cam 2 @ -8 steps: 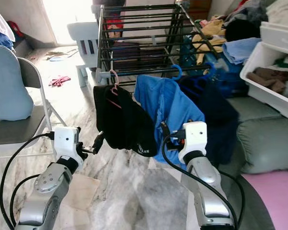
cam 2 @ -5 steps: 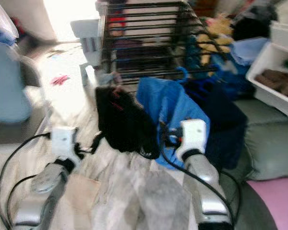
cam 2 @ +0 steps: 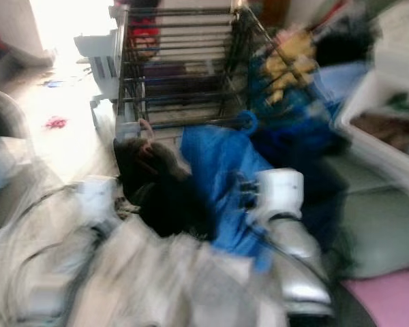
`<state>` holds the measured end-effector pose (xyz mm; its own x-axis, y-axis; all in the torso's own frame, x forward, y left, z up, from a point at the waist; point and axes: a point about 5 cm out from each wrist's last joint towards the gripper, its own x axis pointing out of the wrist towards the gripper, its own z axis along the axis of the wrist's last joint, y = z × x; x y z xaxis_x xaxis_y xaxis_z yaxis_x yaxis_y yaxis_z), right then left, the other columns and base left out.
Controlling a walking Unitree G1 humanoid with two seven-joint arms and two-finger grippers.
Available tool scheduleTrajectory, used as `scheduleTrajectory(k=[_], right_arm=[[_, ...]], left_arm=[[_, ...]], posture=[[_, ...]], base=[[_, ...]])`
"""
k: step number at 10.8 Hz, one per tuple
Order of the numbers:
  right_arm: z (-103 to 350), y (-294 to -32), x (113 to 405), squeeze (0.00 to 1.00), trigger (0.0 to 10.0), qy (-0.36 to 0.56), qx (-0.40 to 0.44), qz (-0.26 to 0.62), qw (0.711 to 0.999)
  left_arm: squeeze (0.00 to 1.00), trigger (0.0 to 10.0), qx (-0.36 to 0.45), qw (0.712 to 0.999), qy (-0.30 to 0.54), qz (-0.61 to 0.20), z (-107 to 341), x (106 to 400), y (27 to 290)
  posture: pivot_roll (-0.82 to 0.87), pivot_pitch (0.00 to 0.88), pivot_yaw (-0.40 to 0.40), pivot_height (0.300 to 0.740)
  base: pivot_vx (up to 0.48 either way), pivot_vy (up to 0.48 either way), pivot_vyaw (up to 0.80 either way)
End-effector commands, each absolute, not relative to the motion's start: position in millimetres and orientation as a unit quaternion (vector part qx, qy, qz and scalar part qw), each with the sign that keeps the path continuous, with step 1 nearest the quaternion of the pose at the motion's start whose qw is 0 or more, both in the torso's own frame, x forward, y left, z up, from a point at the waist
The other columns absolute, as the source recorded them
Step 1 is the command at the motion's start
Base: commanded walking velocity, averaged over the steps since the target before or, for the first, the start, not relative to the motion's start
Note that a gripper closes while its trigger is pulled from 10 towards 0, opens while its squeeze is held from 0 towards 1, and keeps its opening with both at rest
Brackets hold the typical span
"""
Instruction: Hang hanger
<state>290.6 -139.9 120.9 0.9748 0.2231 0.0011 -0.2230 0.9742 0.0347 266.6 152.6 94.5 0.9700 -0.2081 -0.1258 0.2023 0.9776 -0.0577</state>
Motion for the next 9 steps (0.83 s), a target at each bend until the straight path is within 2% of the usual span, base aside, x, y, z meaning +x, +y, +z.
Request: scheduleTrajectory(k=[1,3,9], right_arm=[[116.3,-157.5,288.5,0.0,10.0,0.013,0.002,0.088,0.996],[115.4,-156.9,288.5,0.0,10.0,0.016,0.001,0.09,0.996],[110.9,-154.6,287.2,0.0,10.0,0.027,-0.007,0.099,0.995]], left_arm=[[0.0,10.0,-0.031,0.991,0.043,-0.126,105.1,270.1,137.6],[0.0,10.0,-0.03,0.99,0.044,-0.127,104.9,270.1,137.6],[0.0,10.0,-0.029,0.99,0.047,-0.131,104.5,270.2,135.6]], posture=[[-0.1,0.0,0.013,0.74],[-0.1,0.0,0.013,0.74],[-0.1,0.0,0.016,0.74]], base=[[0.412,0.247,0.0],[0.382,0.291,0.0],[0.0,0.0,0.0]])
